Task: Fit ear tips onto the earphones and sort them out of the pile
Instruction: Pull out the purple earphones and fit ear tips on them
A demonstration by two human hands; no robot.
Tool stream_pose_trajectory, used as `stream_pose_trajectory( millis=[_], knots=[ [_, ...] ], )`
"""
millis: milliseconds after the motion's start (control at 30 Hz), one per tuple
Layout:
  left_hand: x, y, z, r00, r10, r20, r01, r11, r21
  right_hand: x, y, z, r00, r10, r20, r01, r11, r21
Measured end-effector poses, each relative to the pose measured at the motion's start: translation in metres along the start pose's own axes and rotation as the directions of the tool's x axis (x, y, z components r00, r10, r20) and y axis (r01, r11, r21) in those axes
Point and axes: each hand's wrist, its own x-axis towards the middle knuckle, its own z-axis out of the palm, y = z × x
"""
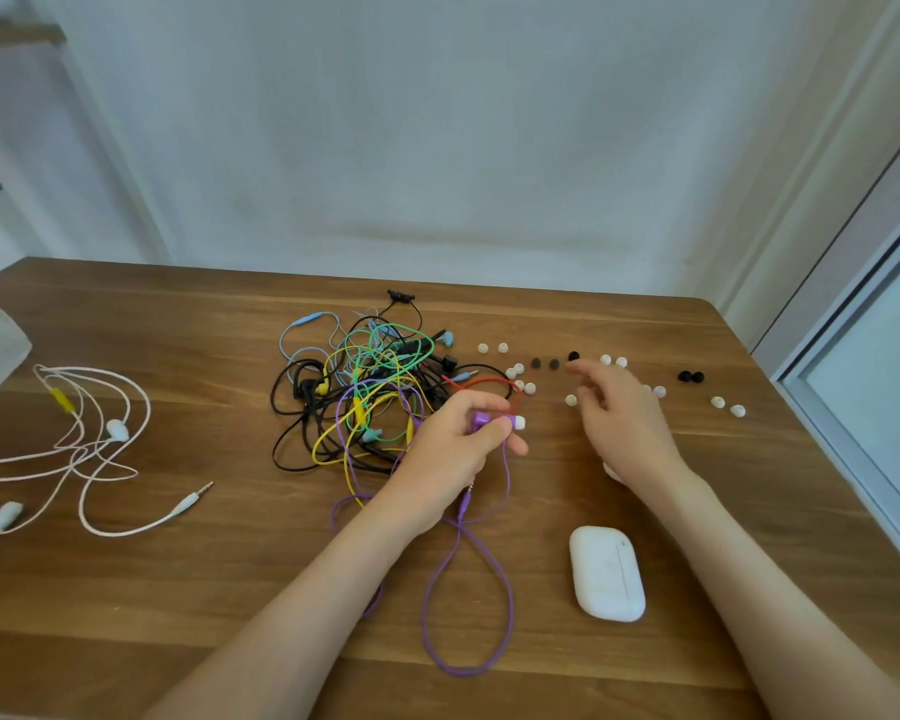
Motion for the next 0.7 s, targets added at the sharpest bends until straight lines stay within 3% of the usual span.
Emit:
stream_pose_trajectory(
  millis=[133,233,367,500,600,700],
  knots=[
    [-0.002,-0.001,0.002,0.998,0.061,0.023,-0.064,0.986,0.154,0.002,0.006,0.007,0.989,0.002,0.145,0.039,0.960,-0.279],
    [-0.002,-0.002,0.001,0.996,0.080,0.029,-0.085,0.969,0.232,0.002,0.007,0.009,0.995,0.028,0.098,0.004,0.950,-0.311],
    [-0.003,0.004,0.004,0.999,0.050,-0.016,-0.046,0.982,0.180,0.002,0.012,0.009,0.999,0.048,-0.009,-0.049,0.961,-0.273],
    [0.003,0.009,0.004,0.993,-0.113,-0.028,0.111,0.992,-0.059,-0.001,0.011,0.005,0.997,-0.046,-0.062,0.035,0.987,-0.159],
    [0.002,0.007,0.003,0.998,-0.053,-0.025,0.051,0.996,-0.076,-0.008,0.001,0.004,0.983,-0.154,-0.102,0.153,0.988,-0.013],
    [-0.003,0.004,0.002,0.999,0.032,-0.015,-0.032,0.999,0.036,-0.016,-0.012,0.004,0.977,-0.196,-0.089,0.209,0.961,0.180]
  ],
)
